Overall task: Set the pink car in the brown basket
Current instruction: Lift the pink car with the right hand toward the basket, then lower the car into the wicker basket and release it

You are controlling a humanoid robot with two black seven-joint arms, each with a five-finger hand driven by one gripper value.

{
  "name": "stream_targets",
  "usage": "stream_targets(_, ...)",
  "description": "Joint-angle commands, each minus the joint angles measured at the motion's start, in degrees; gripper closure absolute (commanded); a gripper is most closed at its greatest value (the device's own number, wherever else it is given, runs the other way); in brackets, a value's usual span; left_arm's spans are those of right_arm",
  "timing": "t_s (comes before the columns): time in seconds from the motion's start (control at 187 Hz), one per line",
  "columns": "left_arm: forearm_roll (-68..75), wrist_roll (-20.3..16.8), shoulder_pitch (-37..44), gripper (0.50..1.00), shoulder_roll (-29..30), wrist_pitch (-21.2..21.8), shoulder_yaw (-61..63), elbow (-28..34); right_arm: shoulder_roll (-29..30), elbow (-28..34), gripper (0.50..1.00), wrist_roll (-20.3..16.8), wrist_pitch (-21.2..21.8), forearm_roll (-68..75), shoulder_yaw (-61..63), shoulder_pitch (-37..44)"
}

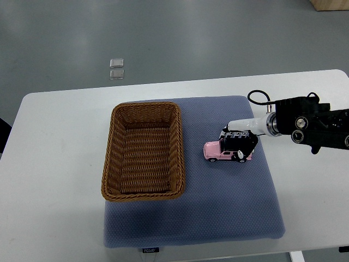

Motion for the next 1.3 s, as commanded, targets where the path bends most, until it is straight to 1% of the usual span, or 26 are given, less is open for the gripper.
stream_targets(0.0,0.0,0.0,0.0,0.5,0.0,0.01,0.0,0.0,-0.16,0.01,1.0,0.02,0.16,-0.05,0.0,0.17)
stream_targets(0.219,0.0,0.0,0.0,0.5,0.0,0.01,0.0,0.0,-1.56,0.01,1.0,0.02,0.25,0.13,0.62,0.88)
stream_targets(0.466,0.0,0.0,0.0,0.5,0.0,0.01,0.0,0.0,-3.32,-0.07,1.0,0.02,0.6,0.57,0.79,4.04)
stream_targets(0.61,0.0,0.0,0.0,0.5,0.0,0.01,0.0,0.0,-3.5,-0.25,1.0,0.11,0.77,0.83,0.97,7.64)
stream_targets(0.674,0.0,0.0,0.0,0.5,0.0,0.01,0.0,0.0,-3.41,-0.25,1.0,0.2,1.48,0.92,1.23,9.58)
stream_targets(0.819,0.0,0.0,0.0,0.5,0.0,0.01,0.0,0.0,-2.09,-0.34,1.0,0.55,2.36,1.98,2.46,13.8)
stream_targets(0.92,0.0,0.0,0.0,0.5,0.0,0.01,0.0,0.0,1.6,-0.6,1.0,0.81,2.44,2.5,2.55,16.26)
stream_targets(1.086,0.0,0.0,0.0,0.5,0.0,0.01,0.0,0.0,8.28,-1.04,1.0,0.99,2.01,4.26,2.55,16.52)
stream_targets(1.225,0.0,0.0,0.0,0.5,0.0,0.01,0.0,0.0,14.35,-4.38,1.0,0.99,1.57,4.44,3.43,15.73)
stream_targets(1.295,0.0,0.0,0.0,0.5,0.0,0.01,0.0,0.0,16.8,-6.31,1.0,0.99,1.57,4.35,3.6,13.62)
